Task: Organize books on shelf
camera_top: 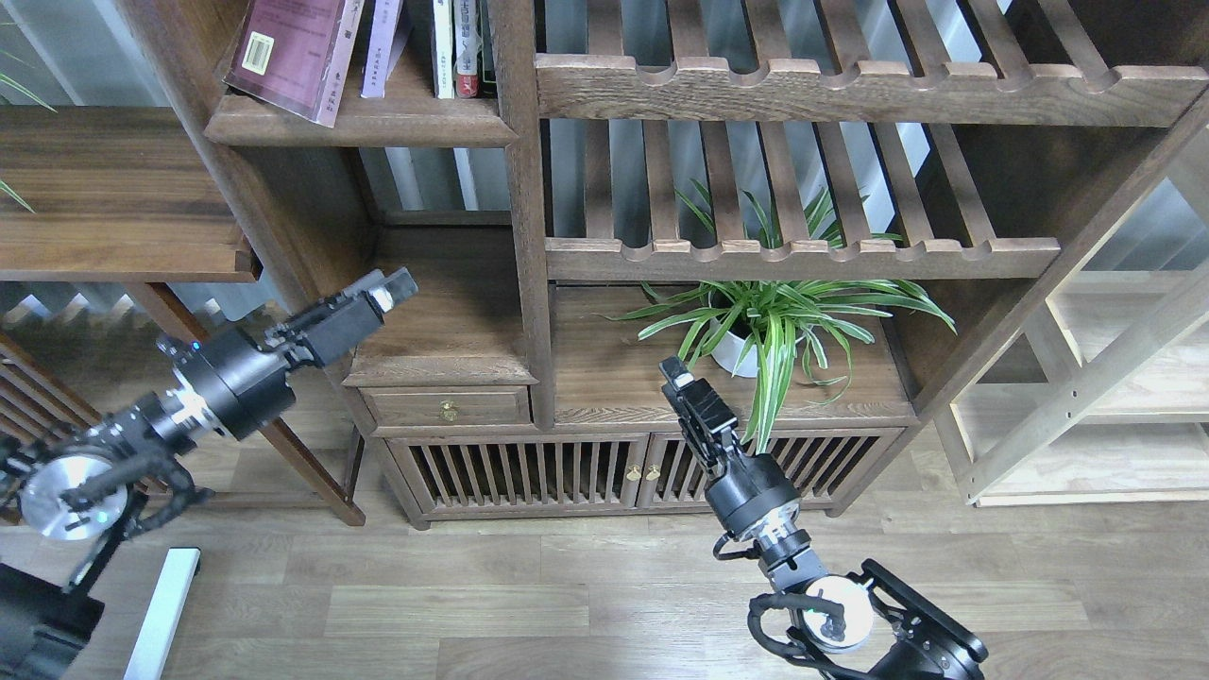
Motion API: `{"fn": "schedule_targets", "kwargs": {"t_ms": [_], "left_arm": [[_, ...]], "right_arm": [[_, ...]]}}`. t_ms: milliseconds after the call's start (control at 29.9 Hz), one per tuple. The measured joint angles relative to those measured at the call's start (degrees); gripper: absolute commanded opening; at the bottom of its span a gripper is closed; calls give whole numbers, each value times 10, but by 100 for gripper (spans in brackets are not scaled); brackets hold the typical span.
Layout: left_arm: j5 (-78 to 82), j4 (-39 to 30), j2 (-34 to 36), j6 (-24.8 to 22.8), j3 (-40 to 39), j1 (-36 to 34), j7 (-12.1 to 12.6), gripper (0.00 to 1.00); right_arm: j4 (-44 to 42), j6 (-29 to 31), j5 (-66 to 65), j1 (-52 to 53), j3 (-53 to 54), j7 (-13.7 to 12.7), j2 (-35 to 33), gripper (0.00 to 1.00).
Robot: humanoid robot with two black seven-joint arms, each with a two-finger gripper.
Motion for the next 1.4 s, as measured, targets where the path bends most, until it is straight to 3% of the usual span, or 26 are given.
{"fn": "schedule_targets", "kwargs": {"t_ms": [301,602,736,1404], "left_arm": [[-16,13,-22,0,-1,34,-1,75],[-20,23,-30,0,2,37,-1,81],[-20,29,-53,0,3,37,2,81],[-21,30,-70,0,5,35,4,81]], "right_arm": [[2,0,0,2,28,0,0,83],[-1,0,-2,1,24,4,0,84],[-2,0,-3,1,22,1,0,99],[0,0,-2,32,52,2,0,100]]}}
